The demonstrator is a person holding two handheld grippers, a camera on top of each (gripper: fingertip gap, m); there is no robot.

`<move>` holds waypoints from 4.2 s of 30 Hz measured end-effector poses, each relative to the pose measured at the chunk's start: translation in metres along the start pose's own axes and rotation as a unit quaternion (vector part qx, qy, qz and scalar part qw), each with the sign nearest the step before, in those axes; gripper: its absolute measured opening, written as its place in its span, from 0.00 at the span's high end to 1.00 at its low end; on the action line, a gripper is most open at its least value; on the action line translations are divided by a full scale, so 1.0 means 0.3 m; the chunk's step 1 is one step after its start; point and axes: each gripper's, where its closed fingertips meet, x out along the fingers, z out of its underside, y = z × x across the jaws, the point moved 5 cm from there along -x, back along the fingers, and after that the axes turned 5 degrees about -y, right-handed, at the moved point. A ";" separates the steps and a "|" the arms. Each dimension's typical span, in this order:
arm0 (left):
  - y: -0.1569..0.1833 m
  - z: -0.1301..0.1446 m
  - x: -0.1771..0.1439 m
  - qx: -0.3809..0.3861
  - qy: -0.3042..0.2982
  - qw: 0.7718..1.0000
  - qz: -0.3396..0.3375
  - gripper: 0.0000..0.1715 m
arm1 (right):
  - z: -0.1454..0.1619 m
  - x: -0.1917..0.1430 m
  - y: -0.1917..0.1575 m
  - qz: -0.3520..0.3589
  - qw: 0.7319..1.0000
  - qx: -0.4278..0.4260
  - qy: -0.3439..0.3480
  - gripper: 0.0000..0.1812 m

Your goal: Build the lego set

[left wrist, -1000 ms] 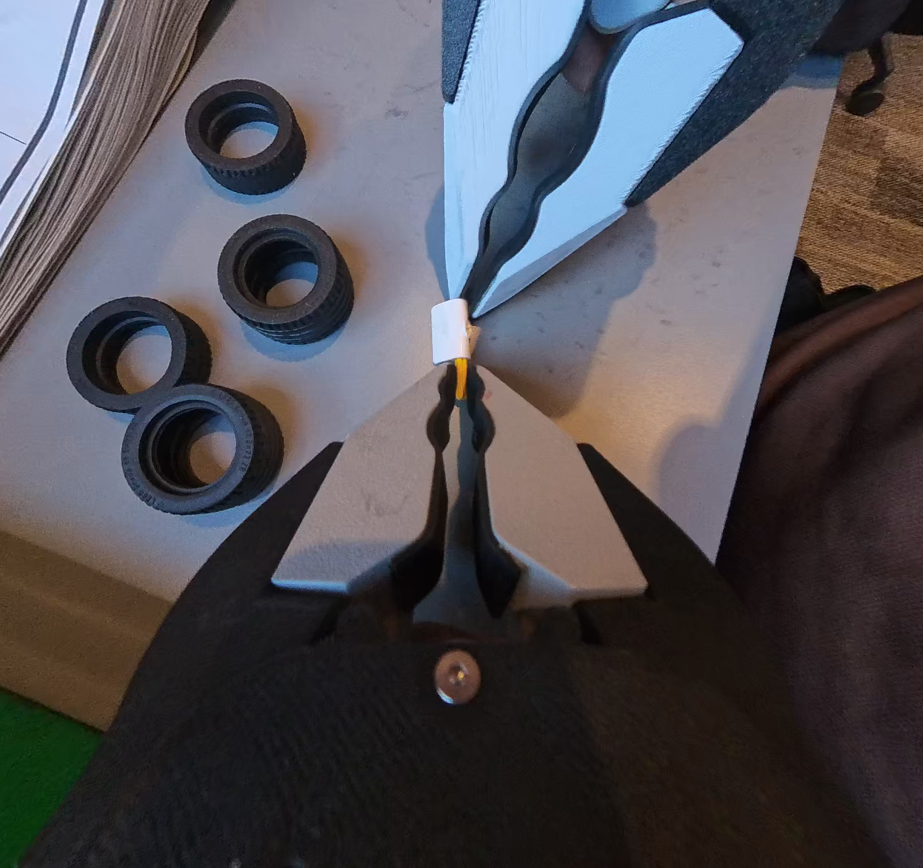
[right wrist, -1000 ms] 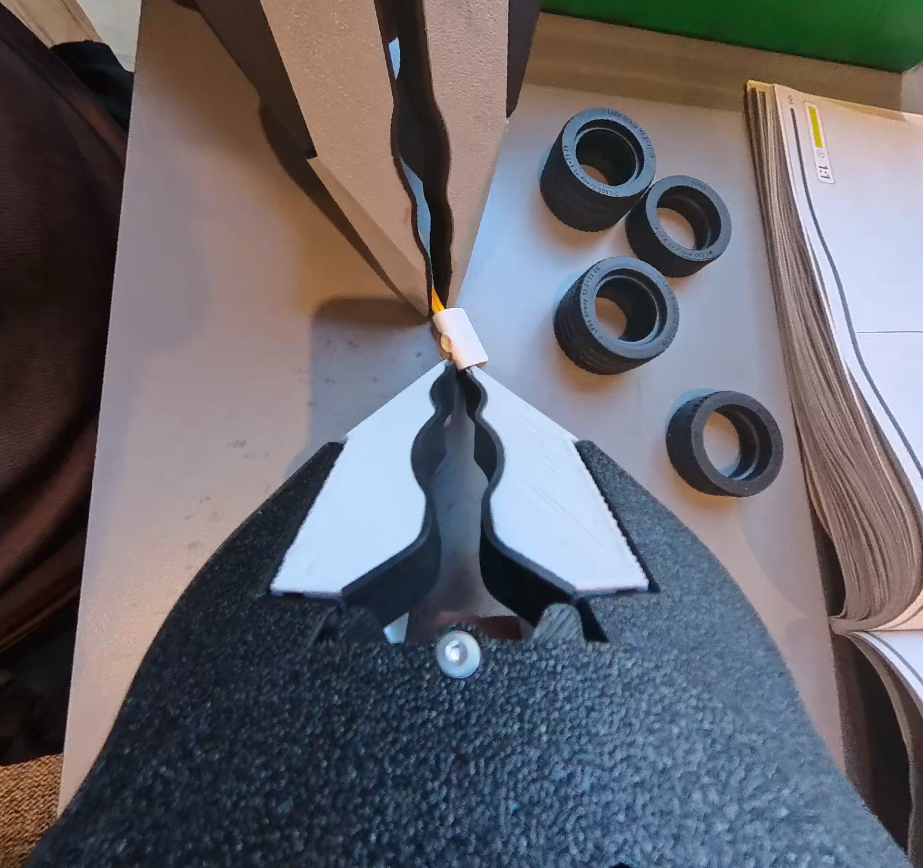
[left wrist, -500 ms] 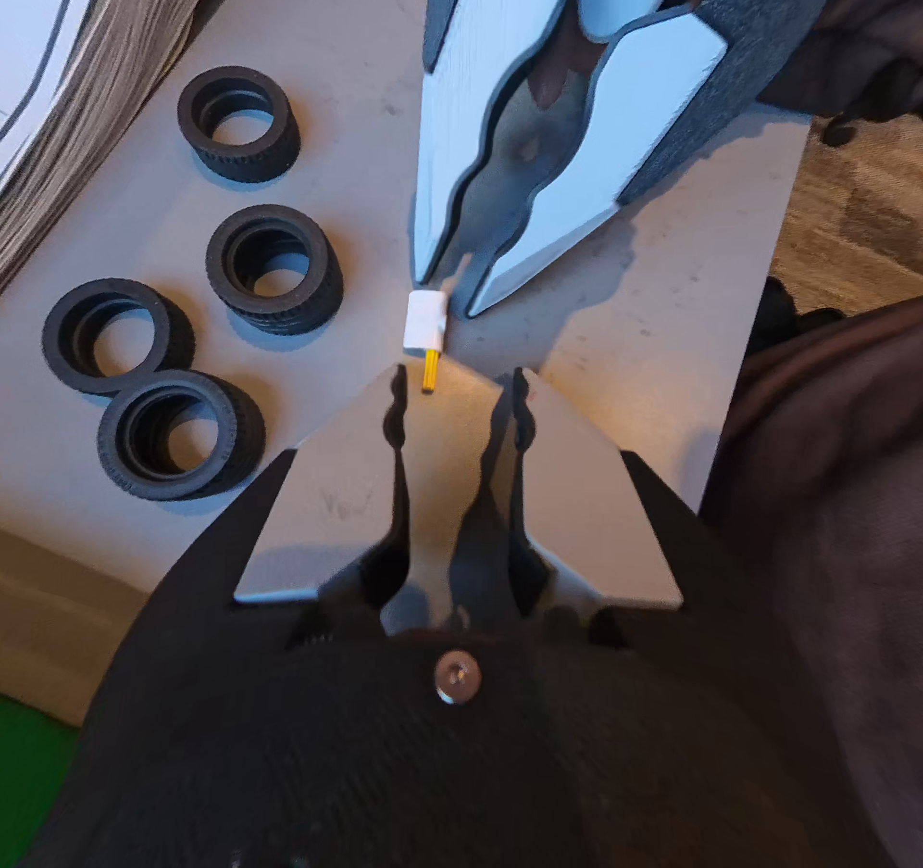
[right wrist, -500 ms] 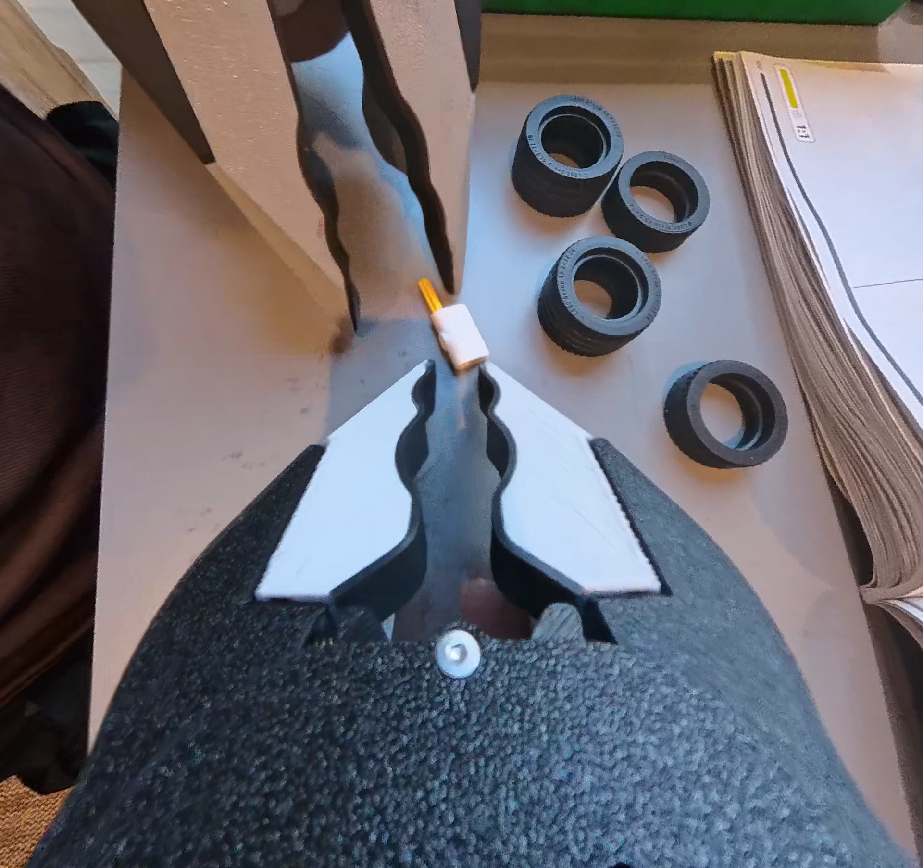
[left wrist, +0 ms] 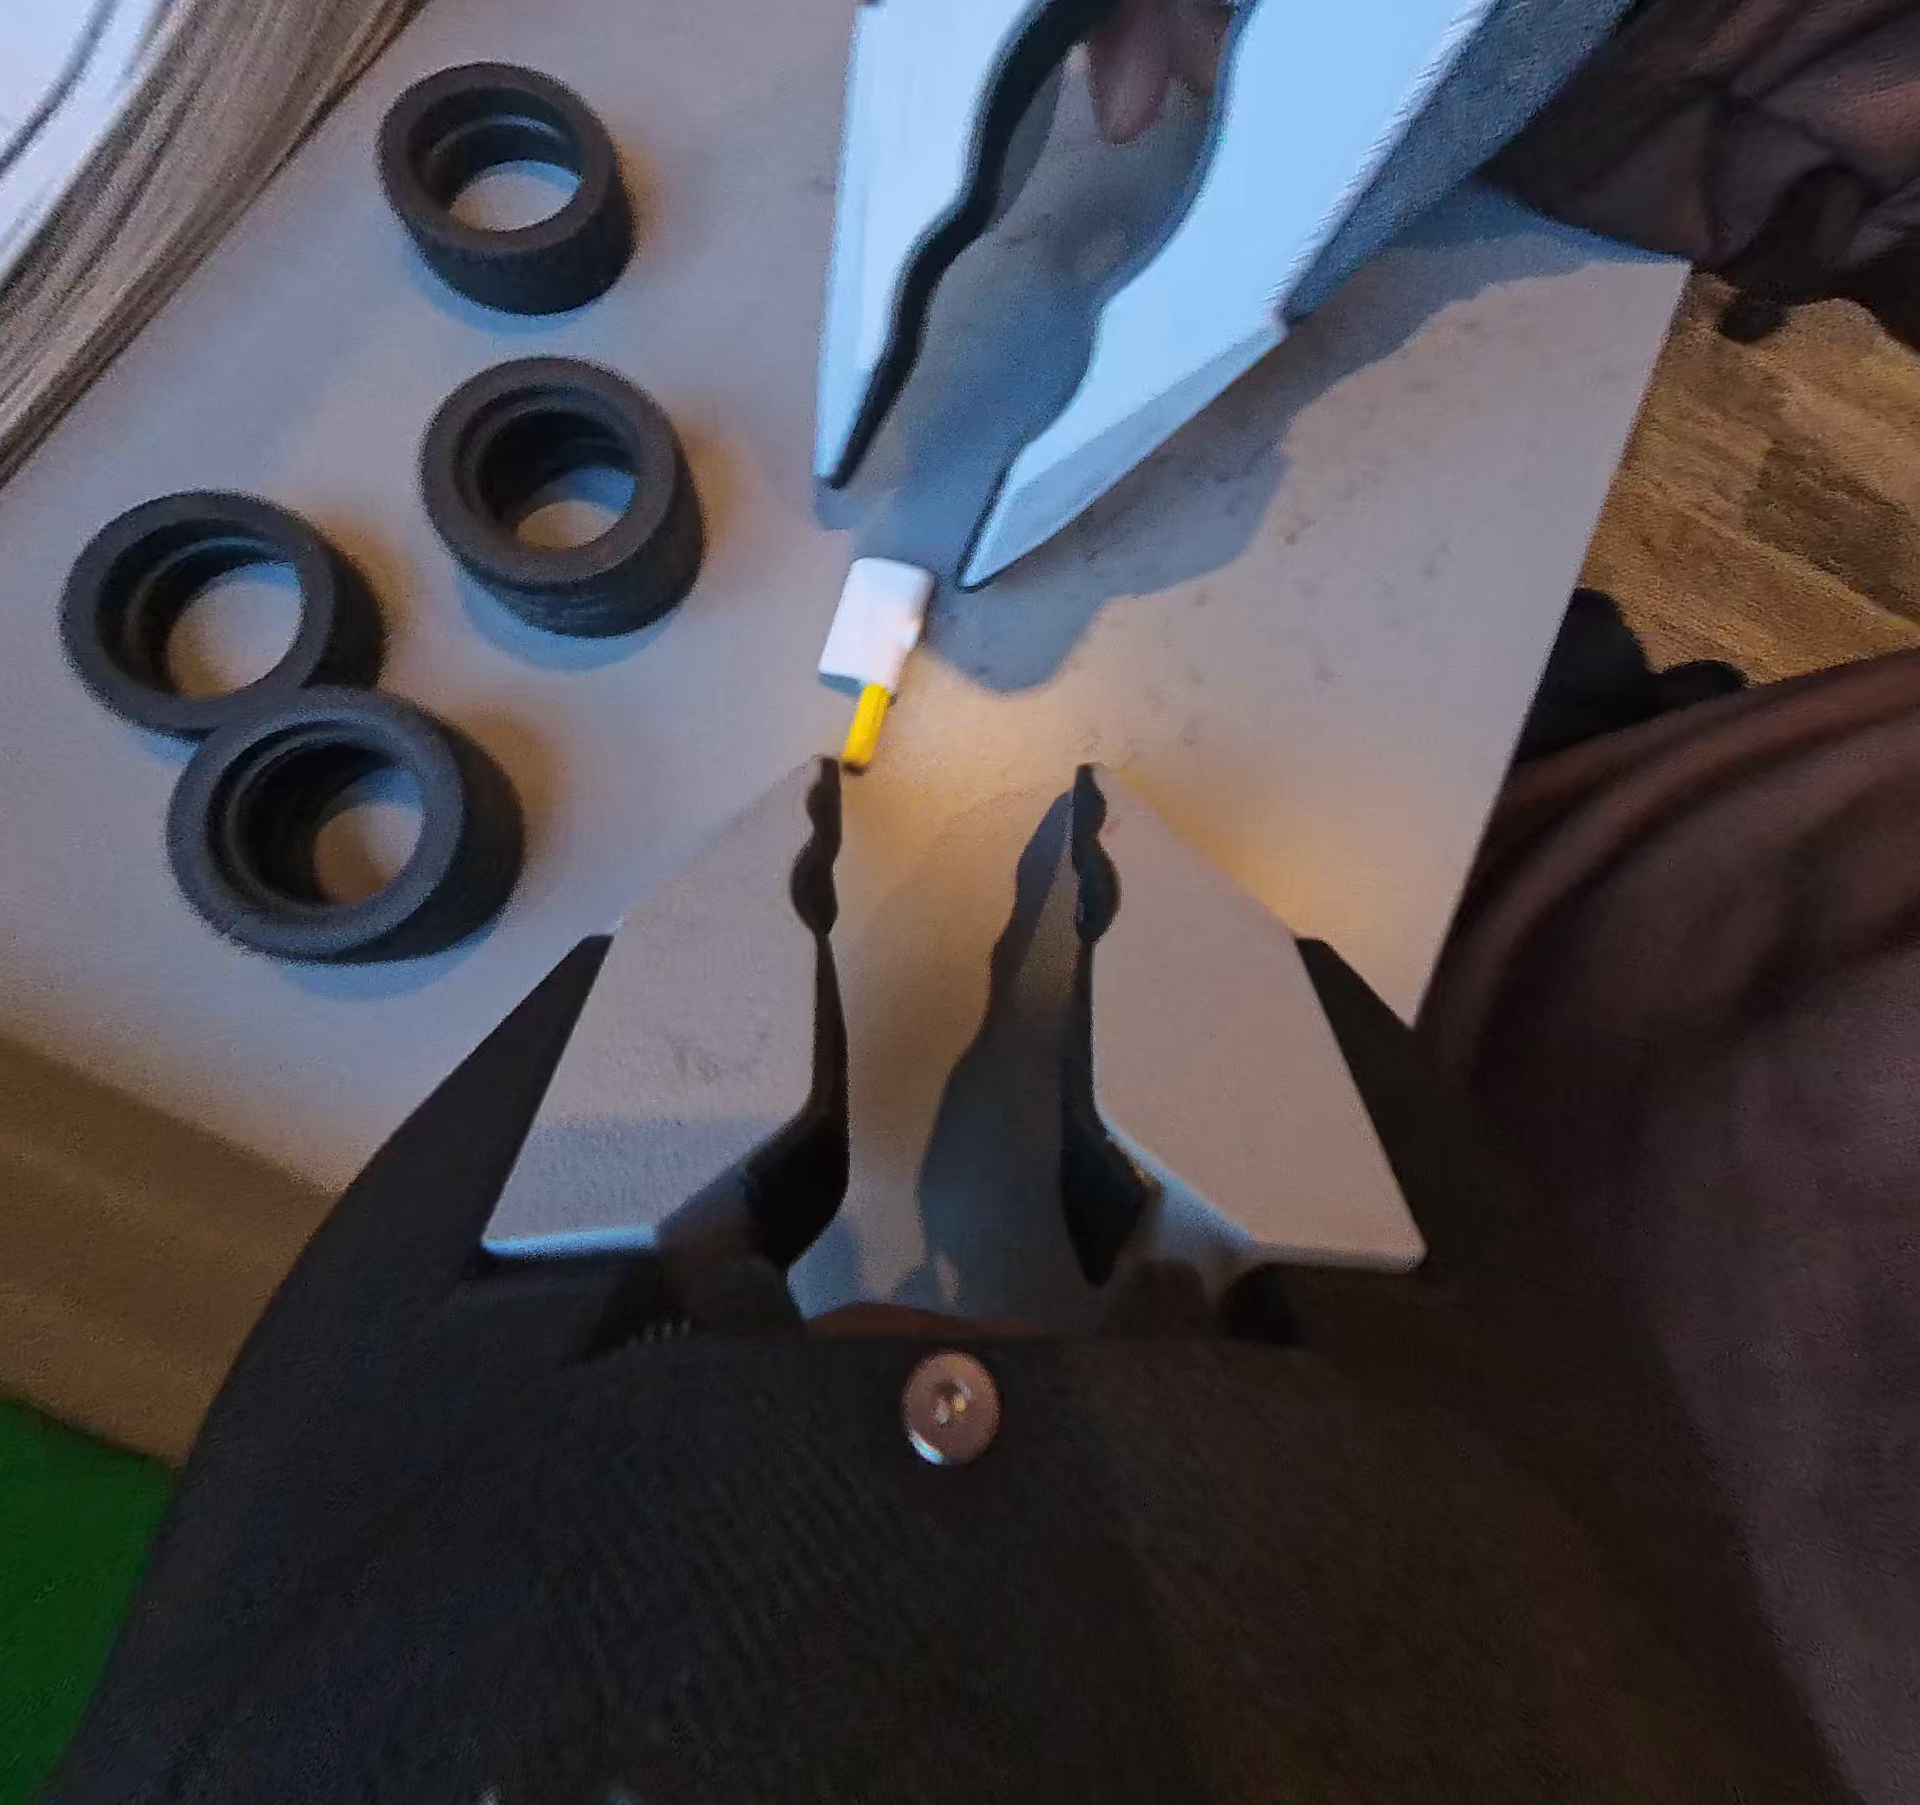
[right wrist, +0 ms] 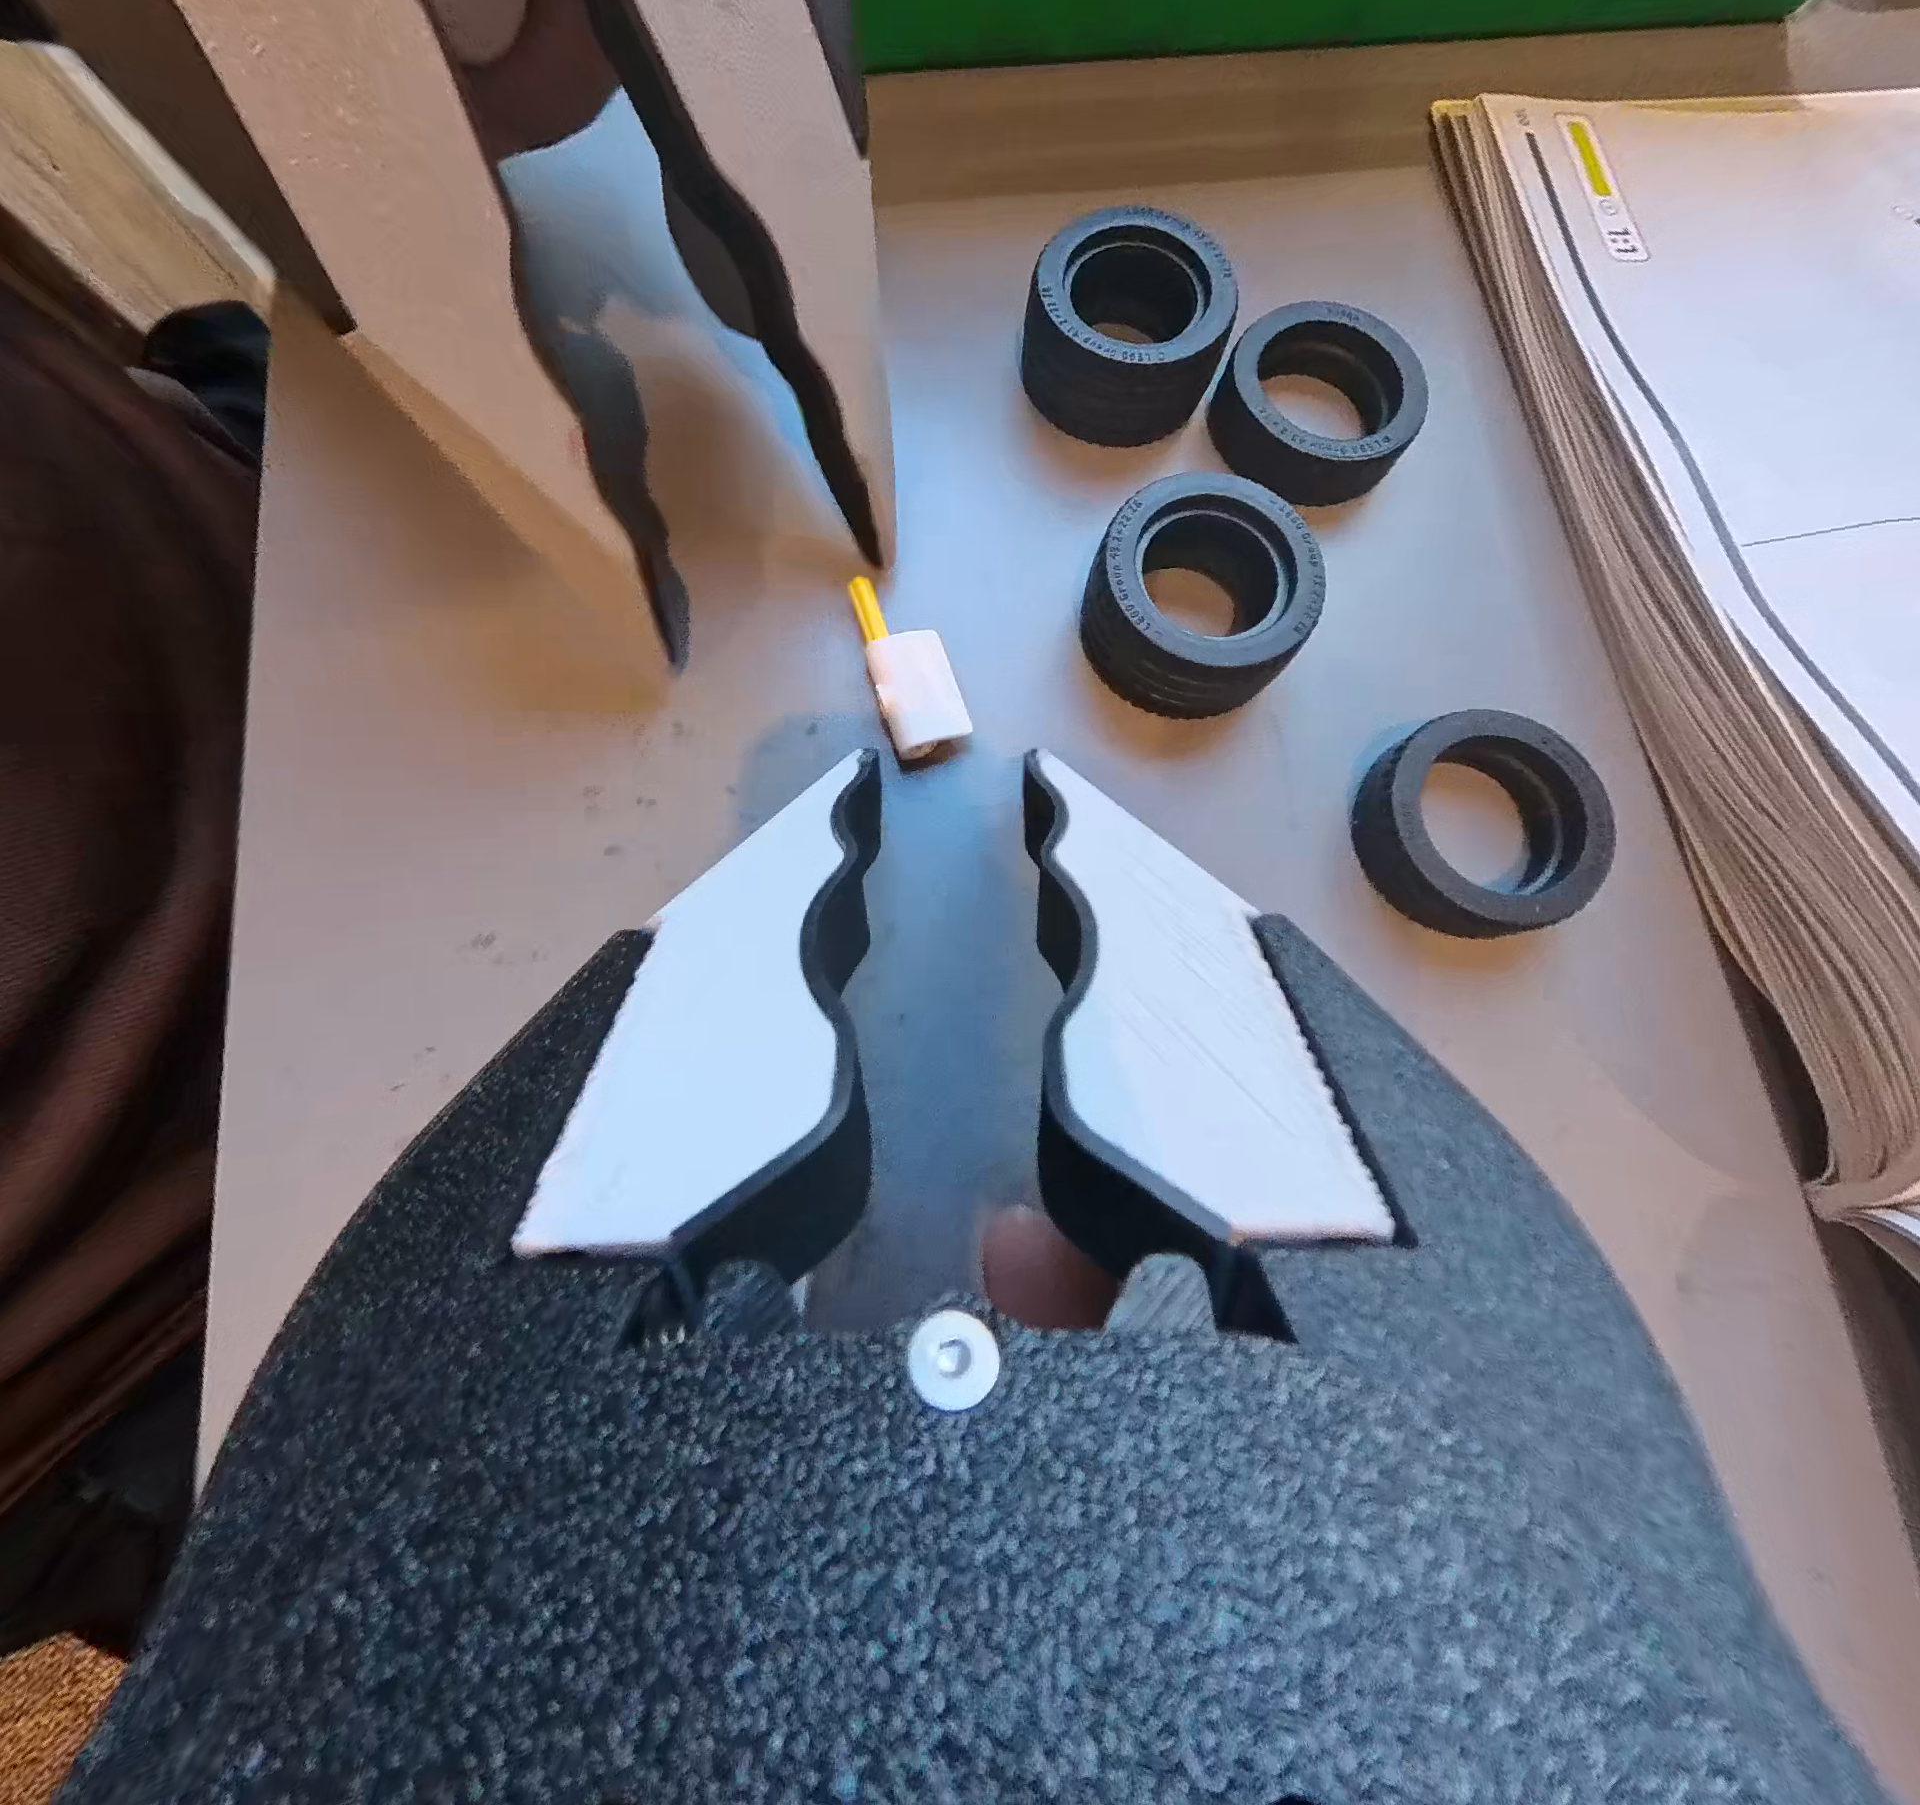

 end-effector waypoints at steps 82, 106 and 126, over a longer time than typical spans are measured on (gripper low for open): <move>-0.136 -0.078 -0.127 0.033 0.248 0.961 -0.116 0.84 | -0.080 -0.100 0.173 0.108 0.978 0.038 0.172 0.83; -0.430 0.165 -0.728 -0.087 0.135 0.918 -0.363 0.95 | -0.076 -0.097 0.197 0.172 0.972 0.039 0.157 0.83; -0.630 0.300 -0.539 -0.167 -0.036 0.947 -0.271 0.88 | -0.074 -0.122 0.200 0.160 0.969 0.052 0.181 0.84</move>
